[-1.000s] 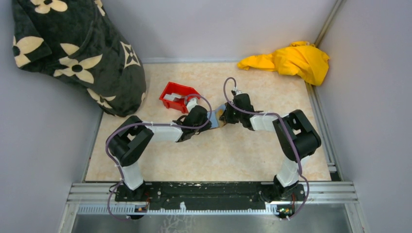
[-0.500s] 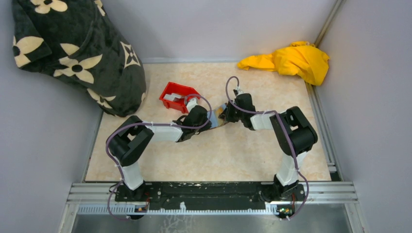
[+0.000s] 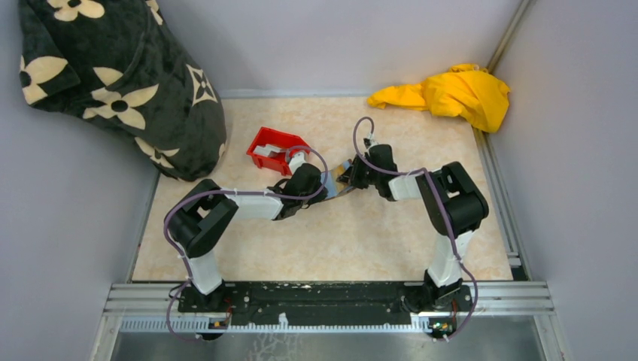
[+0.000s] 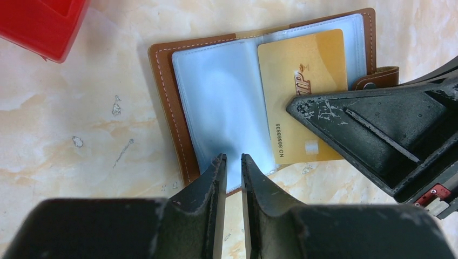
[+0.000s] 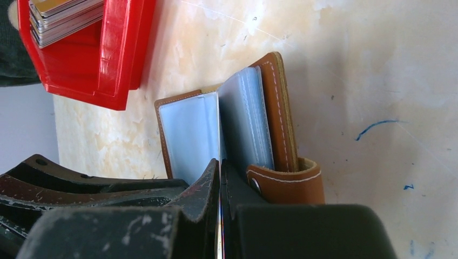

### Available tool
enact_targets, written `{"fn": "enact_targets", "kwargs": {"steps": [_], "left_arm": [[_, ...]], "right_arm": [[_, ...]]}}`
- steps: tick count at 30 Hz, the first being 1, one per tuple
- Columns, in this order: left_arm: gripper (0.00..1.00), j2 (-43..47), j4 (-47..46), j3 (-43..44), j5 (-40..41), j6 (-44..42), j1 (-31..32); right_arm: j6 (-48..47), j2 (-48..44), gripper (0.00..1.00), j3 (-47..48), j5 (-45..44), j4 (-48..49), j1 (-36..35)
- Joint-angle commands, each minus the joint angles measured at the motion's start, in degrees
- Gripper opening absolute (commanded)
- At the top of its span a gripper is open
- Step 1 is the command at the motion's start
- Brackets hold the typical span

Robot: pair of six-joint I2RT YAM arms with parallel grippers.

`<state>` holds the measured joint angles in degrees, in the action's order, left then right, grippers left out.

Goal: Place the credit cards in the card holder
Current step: Insert the credit card into the card holder.

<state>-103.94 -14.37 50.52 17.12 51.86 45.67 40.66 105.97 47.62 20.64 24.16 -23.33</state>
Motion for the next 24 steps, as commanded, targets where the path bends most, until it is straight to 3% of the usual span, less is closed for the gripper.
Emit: {"fn": "enact_targets", "kwargs": {"steps": [1, 16, 24], "left_arm": [[0.24, -2.46, 6.39, -2.11, 0.01, -0.79, 0.03], [0.24, -2.37, 6.56, -2.55, 0.4, -0.75, 0.03], [0.24, -1.18, 7.3, -3.92, 1.96, -0.98, -0.05]], "right_arm": [[1.36, 1.74, 0.0, -0.05, 2.07, 3.03, 0.17], [1.78, 3.18, 0.0, -3.38, 3.33, 6.59, 0.22], [1.25, 3.35, 0.0, -2.38, 0.95, 2.58, 0.22]]}}
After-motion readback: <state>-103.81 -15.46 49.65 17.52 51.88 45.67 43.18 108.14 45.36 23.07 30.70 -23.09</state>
